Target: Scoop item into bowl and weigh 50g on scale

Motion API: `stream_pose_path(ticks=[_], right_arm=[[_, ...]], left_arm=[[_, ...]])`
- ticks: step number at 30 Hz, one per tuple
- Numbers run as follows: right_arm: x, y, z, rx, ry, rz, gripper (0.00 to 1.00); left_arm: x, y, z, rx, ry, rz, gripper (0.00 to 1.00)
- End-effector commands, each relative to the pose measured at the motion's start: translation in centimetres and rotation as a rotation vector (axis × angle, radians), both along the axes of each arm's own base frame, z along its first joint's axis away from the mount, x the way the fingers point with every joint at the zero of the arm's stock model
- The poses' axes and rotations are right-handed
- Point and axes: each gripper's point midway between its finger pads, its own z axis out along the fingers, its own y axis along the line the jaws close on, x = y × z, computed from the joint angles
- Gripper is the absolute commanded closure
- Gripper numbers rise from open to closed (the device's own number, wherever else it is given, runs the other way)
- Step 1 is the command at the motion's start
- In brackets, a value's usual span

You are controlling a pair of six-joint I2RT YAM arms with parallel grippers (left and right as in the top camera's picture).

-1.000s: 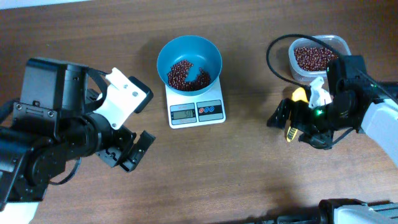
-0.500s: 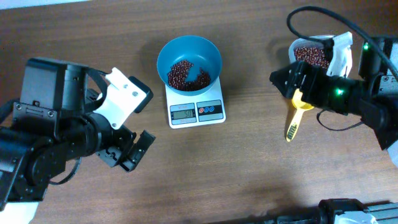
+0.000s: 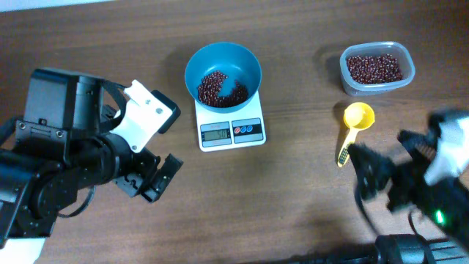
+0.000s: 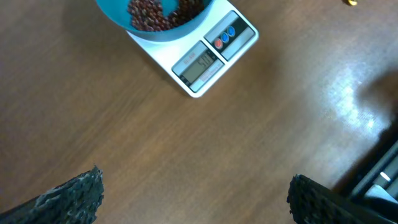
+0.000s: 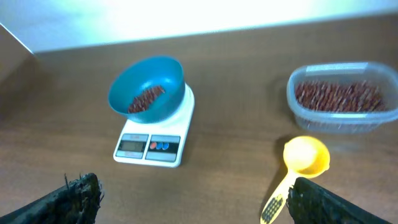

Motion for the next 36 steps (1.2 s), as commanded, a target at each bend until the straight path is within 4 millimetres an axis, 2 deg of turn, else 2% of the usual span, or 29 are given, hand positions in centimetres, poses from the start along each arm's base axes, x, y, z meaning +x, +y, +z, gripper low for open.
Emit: stream_pose_path(ticks=[1,3,6,7,10,14,19,24,27,28,30,36], right_arm=[[-2.1,0.1,0.3,-0.028,-0.136,-0.001,0.01],[-1.8,0.2,-0.6,-0.030,-0.165,0.008,0.01],[2.2,0.8,-2.6,-0.044,-0.257,0.047,0.01],[3.2,0.8,-2.7,-0.049,-0.297,0.038,0.01],[4.6,1.0,-3.3,-0.046,-0.363,0.041,0.01],[4.7,0.9,-3.0,-0.193,-0.426,0.068,0.01],[5.3,1.0,-3.1,-0.191,-0.467,0.060,0.01],[6.7,1.1,-4.8,-0.187,-0.564,0.046,0.01],[7.0,1.1,-6.1,-0.187,-0.550,0.048,0.01],[7.2,0.6,-6.3,-0.195,-0.540,0.016,0.01],[7.3,0.4,-10.1,-0.209,-0.383,0.019,0.01],[7.5,-0.4,-10.2,-0.225,-0.372,-0.034,0.01]], left_arm=[[0.0,-0.2,0.4,-0.009,-0.011,-0.013,0.01],[0.0,-0.2,0.4,-0.009,-0.012,-0.013,0.01],[0.0,-0.2,0.4,-0.009,-0.012,-0.012,0.01],[0.0,-0.2,0.4,-0.009,-0.012,-0.013,0.01],[0.0,-0.2,0.4,-0.009,-0.011,-0.013,0.01],[0.0,-0.2,0.4,-0.009,-0.012,-0.013,0.01],[0.0,-0.2,0.4,-0.009,-0.011,-0.013,0.01],[0.0,-0.2,0.4,-0.009,-0.012,-0.013,0.01],[0.0,-0.2,0.4,-0.009,-0.011,-0.013,0.02],[0.0,-0.2,0.4,-0.009,-0.012,-0.013,0.02],[0.0,-0.2,0.4,-0.009,-0.011,-0.013,0.01],[0.0,-0.2,0.4,-0.009,-0.012,-0.013,0.01]])
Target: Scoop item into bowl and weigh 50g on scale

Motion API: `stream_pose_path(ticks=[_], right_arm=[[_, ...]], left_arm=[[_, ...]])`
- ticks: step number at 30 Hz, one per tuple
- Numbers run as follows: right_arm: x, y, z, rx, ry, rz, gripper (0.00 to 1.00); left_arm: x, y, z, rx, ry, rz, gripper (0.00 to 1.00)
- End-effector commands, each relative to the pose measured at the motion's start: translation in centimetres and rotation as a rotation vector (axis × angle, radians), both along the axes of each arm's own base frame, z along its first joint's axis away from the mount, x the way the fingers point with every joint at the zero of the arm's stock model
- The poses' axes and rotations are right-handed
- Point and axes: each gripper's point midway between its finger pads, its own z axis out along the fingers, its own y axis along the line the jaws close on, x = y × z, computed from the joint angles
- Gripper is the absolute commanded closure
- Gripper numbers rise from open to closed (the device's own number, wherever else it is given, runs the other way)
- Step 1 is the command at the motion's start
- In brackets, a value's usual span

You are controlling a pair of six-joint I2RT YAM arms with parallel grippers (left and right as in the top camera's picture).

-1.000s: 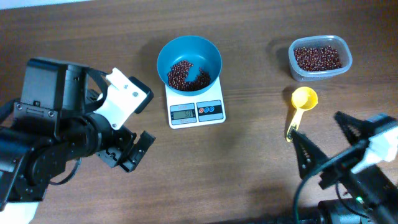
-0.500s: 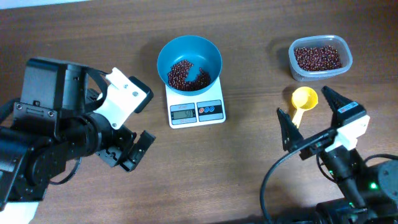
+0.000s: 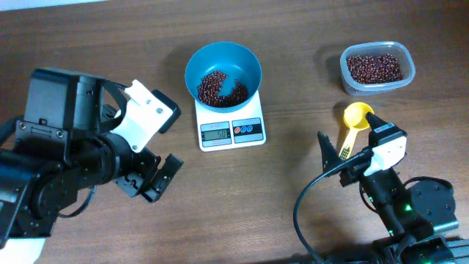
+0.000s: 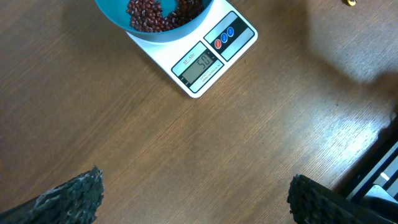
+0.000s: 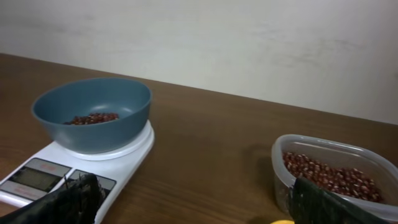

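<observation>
A blue bowl (image 3: pixel 223 73) with red beans sits on the white scale (image 3: pixel 232 130), whose display reads about 50. The bowl (image 4: pixel 155 15) and scale (image 4: pixel 205 59) also show in the left wrist view. A yellow scoop (image 3: pixel 356 121) lies on the table, empty. My right gripper (image 3: pixel 335 155) is open just in front of the scoop's handle, holding nothing. In its own view the gripper (image 5: pixel 193 205) faces the bowl (image 5: pixel 93 112) and scale (image 5: pixel 37 177). My left gripper (image 3: pixel 157 180) hangs open over bare table at the left, and is open in its own view (image 4: pixel 196 199).
A clear plastic container (image 3: pixel 377 68) of red beans stands at the back right, behind the scoop; it shows too in the right wrist view as the container (image 5: pixel 336 177). The left arm's bulk fills the table's left side.
My right arm has moved from the right edge in toward the scoop's handle, and its camera now looks low across the table. Scoop, bowl, scale and left arm are unchanged.
</observation>
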Motion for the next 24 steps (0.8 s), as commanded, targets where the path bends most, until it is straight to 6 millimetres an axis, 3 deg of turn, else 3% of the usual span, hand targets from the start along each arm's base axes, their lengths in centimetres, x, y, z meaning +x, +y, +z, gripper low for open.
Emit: stream_pose_path(ticks=[1,4,24], right_arm=[[0.14,-0.90,-0.30,-0.003,0.007,-0.049,0.01],[0.28,-1.85,-0.30,-0.002,0.007,-0.087,0.01],[0.24,-1.48,-0.24,0.005,0.006,-0.071,0.01]], left_arm=[[-0.01,-0.15,0.36,-0.009,-0.011,-0.012,0.01],[0.00,-0.16,0.37,-0.009,-0.011,-0.012,0.01],[-0.01,-0.15,0.36,-0.009,-0.011,-0.012,0.01]])
